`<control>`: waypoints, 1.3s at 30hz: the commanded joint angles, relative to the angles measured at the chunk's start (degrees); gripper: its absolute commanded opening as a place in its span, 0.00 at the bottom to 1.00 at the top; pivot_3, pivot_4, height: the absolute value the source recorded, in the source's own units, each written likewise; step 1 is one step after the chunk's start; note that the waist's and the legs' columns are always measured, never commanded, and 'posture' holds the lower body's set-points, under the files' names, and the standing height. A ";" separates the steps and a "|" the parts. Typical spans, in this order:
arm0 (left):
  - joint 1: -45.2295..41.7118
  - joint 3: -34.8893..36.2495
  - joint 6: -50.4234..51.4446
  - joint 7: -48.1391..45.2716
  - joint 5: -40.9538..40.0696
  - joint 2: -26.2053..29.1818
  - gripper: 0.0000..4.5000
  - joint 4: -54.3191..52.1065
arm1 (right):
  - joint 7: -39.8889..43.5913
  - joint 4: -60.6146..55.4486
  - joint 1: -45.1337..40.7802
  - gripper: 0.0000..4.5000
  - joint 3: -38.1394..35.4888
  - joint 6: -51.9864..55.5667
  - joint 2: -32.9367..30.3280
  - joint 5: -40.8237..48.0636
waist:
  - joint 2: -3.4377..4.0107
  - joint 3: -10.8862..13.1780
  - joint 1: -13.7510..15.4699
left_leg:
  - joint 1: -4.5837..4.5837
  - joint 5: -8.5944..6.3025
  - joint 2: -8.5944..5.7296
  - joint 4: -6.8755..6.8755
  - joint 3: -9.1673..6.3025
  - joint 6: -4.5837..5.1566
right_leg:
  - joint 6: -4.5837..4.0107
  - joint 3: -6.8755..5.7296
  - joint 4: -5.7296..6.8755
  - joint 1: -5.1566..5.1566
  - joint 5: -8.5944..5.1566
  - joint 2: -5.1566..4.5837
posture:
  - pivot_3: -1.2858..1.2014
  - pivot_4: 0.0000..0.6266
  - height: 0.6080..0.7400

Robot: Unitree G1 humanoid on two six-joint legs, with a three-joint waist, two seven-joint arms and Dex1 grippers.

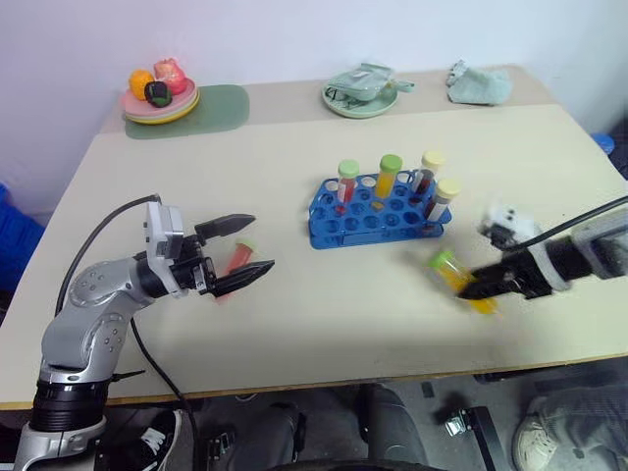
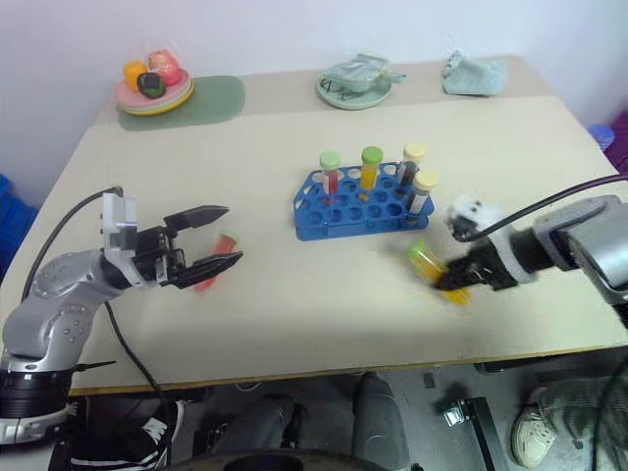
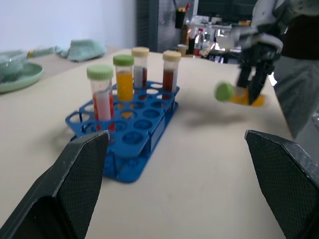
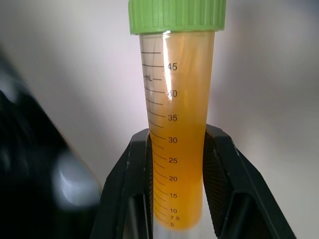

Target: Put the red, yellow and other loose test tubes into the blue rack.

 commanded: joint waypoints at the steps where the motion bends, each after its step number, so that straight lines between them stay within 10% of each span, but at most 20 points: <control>1: -1.00 0.89 -0.59 -0.89 -0.43 1.03 1.00 0.44 | -8.59 -5.24 3.15 0.18 -12.42 -13.68 9.28 -0.27 | -0.05 -0.02 0.33 | 0.00 0.00 0.02 0.00 -0.03 0.00 | 0.00 0.00 -0.01 0.03 0.00 0.03 | 0.52 0.24 1.00; 15: -5.15 1.64 -1.45 -2.82 -0.21 2.28 1.00 4.63 | -41.36 -0.42 9.72 0.18 -10.24 -43.90 45.43 -16.08 | -0.14 -0.08 0.91 | 0.01 0.02 0.06 -0.02 0.04 -0.02 | -0.10 0.10 0.03 -0.10 0.06 0.17 | 0.52 0.24 1.00; 39: -8.54 0.74 -0.75 -5.64 0.53 3.09 1.00 7.39 | -43.61 12.91 11.96 0.18 -5.40 -61.18 46.85 -24.99 | -0.14 -0.08 -0.49 | 0.02 0.01 0.10 -0.06 0.00 -0.04 | -0.12 0.13 0.01 -0.10 0.06 0.25 | 0.52 0.24 1.00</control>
